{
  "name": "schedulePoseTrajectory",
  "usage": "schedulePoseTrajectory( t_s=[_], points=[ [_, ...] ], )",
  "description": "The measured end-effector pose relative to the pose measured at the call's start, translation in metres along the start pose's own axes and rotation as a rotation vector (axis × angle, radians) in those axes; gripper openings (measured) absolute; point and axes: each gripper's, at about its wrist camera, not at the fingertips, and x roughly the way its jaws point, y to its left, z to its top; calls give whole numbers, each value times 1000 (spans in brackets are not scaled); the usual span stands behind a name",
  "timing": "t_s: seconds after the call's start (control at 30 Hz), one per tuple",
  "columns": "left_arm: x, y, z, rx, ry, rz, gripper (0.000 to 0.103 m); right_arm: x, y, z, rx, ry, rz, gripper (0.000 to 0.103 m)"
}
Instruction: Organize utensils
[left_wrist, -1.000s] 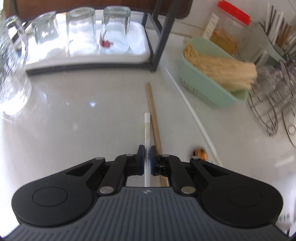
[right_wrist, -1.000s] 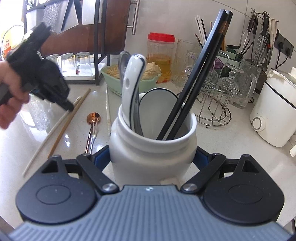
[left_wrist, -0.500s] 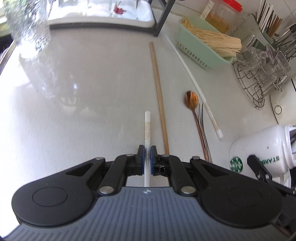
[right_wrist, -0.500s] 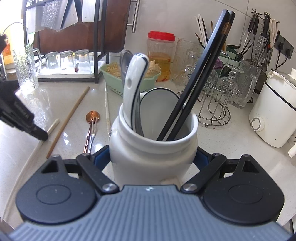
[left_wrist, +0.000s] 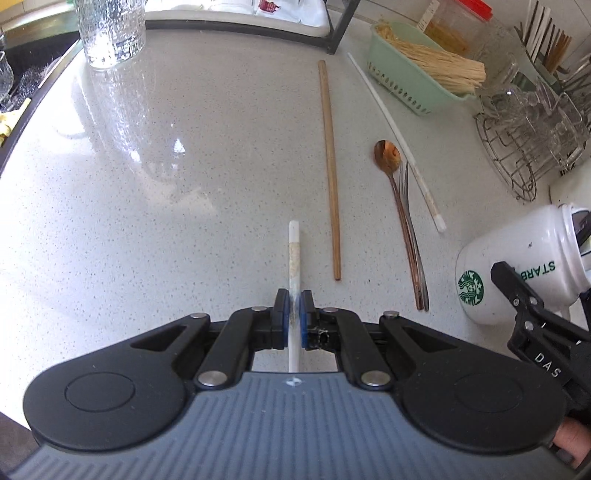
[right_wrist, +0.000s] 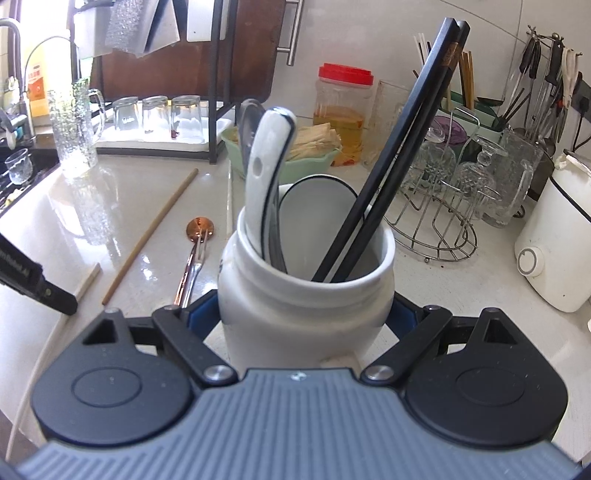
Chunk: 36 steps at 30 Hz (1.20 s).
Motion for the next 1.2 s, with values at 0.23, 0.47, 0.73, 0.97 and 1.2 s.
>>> schedulePoseTrajectory(
  t_s=[0.23, 0.47, 0.73, 0.97, 1.2],
  points=[
    [4, -5, 5, 11, 0, 15, 8, -1, -1, -1, -4, -3, 6, 93],
    [13, -14, 25, 53, -18, 34, 28, -1, 0, 0, 1, -2, 1, 93],
    [22, -28, 39, 133, -12, 83, 22, 0, 0, 1, 10, 4, -6, 93],
    [25, -36, 39, 214, -14, 144, 9, 0, 0, -1, 10, -5, -10, 93],
    [2, -38, 37, 172, -63, 102, 7, -1, -4, 0, -8, 2, 22, 93]
  ],
)
